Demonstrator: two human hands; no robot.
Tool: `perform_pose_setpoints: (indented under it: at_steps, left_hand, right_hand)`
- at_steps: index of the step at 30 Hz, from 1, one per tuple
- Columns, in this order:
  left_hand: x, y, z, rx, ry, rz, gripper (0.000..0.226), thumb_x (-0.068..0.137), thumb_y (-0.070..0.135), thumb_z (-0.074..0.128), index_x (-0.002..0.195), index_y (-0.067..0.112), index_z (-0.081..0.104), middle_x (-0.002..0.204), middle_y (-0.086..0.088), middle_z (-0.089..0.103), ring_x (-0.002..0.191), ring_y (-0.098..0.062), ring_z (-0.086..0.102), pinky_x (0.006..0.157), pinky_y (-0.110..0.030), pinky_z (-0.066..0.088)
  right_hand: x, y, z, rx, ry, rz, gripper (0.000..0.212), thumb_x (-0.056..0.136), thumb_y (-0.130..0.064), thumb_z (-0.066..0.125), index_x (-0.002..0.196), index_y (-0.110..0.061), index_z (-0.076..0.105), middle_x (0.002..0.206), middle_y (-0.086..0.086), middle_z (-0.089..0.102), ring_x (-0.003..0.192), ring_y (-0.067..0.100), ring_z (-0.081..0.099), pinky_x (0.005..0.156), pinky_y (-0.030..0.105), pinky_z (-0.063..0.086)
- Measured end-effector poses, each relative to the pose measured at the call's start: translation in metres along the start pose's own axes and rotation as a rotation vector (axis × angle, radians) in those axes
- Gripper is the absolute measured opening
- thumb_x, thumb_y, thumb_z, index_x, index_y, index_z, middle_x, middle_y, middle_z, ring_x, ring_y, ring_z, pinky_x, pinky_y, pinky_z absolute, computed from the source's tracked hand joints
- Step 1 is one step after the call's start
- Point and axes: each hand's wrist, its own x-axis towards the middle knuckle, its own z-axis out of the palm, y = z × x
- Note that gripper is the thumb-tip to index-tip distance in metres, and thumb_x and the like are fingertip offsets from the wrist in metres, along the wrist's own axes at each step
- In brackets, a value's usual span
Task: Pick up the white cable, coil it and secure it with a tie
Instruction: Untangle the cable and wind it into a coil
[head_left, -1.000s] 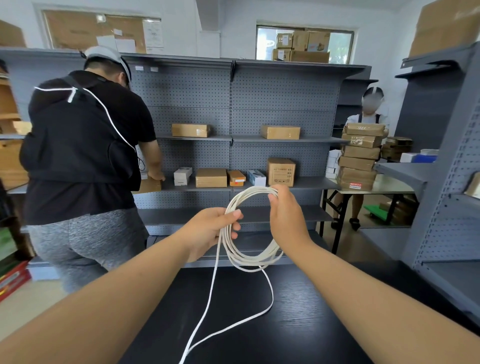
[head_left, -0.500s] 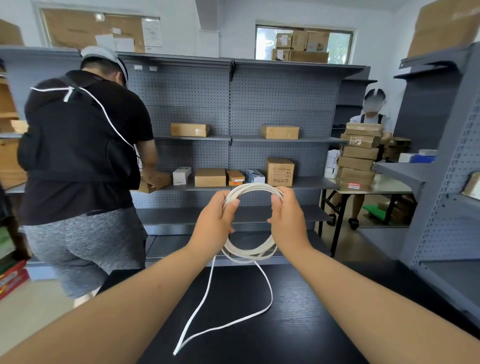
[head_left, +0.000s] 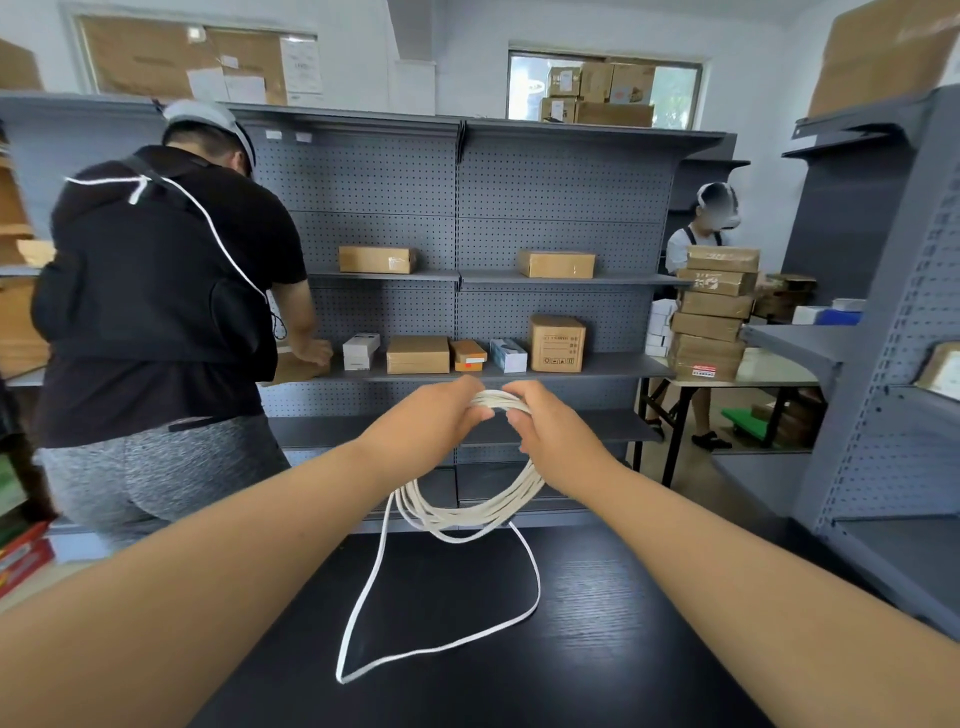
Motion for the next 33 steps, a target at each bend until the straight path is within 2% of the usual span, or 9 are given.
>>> perform_pose_setpoints:
  at_steps: [6,12,17,21,24,26,28,30,33]
  left_hand:
    - [-0.005,-0.011,0.006,-0.103,-0.018,-0.044,0.025,0.095,0.035,0.045,0.1,0.011,0.051,0.079,-0.008,0.061,0.06,-0.018,0.053,0.064,-0.035,0.044]
    - [-0.016,-0.024,0.025,-0.424,0.026,-0.164,0.009,0.094,0.035,0.047,0.088,0.029,0.048,0.07,0.006,0.059,0.056,-0.002,0.059,0.067,-0.028,0.048]
    - [-0.02,-0.022,0.027,-0.386,0.109,-0.151,0.011,0.096,0.032,0.041,0.091,0.025,0.048,0.065,0.005,0.053,0.058,-0.014,0.057,0.058,-0.028,0.046]
    - [-0.015,-0.02,0.02,-0.177,0.158,-0.113,0.024,0.098,0.03,0.037,0.096,0.011,0.051,0.063,0.0,0.05,0.063,-0.026,0.053,0.059,-0.037,0.038]
    - [-0.012,-0.022,0.013,-0.097,0.132,-0.089,0.026,0.098,0.03,0.037,0.093,0.008,0.049,0.066,-0.002,0.051,0.067,-0.028,0.05,0.059,-0.036,0.033]
    - [-0.01,-0.021,0.007,-0.033,0.058,-0.076,0.027,0.099,0.031,0.035,0.097,0.008,0.049,0.076,-0.007,0.057,0.074,-0.029,0.053,0.064,-0.037,0.038]
    - [-0.008,-0.02,0.004,0.022,-0.019,-0.064,0.028,0.099,0.032,0.034,0.103,0.01,0.05,0.083,-0.007,0.058,0.076,-0.027,0.054,0.066,-0.037,0.04]
    - [-0.007,-0.018,0.002,0.061,-0.069,-0.044,0.026,0.099,0.031,0.035,0.102,0.01,0.05,0.083,-0.006,0.057,0.073,-0.025,0.051,0.063,-0.034,0.035]
    - [-0.005,-0.015,0.001,0.119,-0.105,-0.001,0.024,0.098,0.03,0.037,0.095,0.009,0.049,0.082,-0.011,0.059,0.07,-0.026,0.05,0.061,-0.034,0.034]
  right_hand:
    - [-0.001,0.0,0.005,-0.14,0.072,-0.061,0.021,0.098,-0.02,0.037,0.109,-0.009,0.051,0.09,0.002,0.048,0.08,0.018,0.045,0.066,0.031,0.031]
    - [-0.003,0.005,0.003,0.013,0.233,0.015,0.021,0.098,-0.018,0.036,0.11,-0.012,0.053,0.089,-0.004,0.05,0.08,0.014,0.045,0.062,0.021,0.028]
    - [-0.003,0.009,0.004,0.154,0.304,0.136,0.02,0.098,-0.02,0.036,0.108,-0.015,0.052,0.078,-0.006,0.05,0.071,0.018,0.048,0.059,0.026,0.036]
    - [-0.005,0.015,0.005,0.198,0.245,0.155,0.012,0.098,-0.019,0.035,0.1,-0.021,0.048,0.081,0.002,0.052,0.059,0.013,0.051,0.044,0.006,0.037]
    - [-0.006,0.017,0.002,0.17,0.163,0.16,0.02,0.096,-0.021,0.041,0.115,-0.021,0.046,0.095,0.004,0.057,0.067,0.016,0.059,0.053,0.011,0.043]
    - [-0.006,0.018,-0.001,0.111,0.099,0.119,0.036,0.094,-0.021,0.048,0.129,-0.02,0.04,0.116,0.006,0.055,0.093,0.023,0.06,0.081,0.026,0.048]
    - [-0.004,0.017,-0.001,-0.009,0.032,0.052,0.046,0.092,-0.024,0.05,0.135,-0.018,0.035,0.132,0.006,0.047,0.115,0.022,0.05,0.096,0.029,0.036]
    - [-0.003,0.014,0.001,-0.104,-0.044,0.019,0.046,0.093,-0.027,0.048,0.136,-0.02,0.034,0.136,0.006,0.043,0.121,0.023,0.045,0.097,0.031,0.034]
    - [-0.003,0.01,0.006,-0.237,-0.121,-0.003,0.036,0.096,-0.029,0.041,0.131,-0.018,0.037,0.125,0.01,0.048,0.105,0.029,0.052,0.086,0.039,0.042]
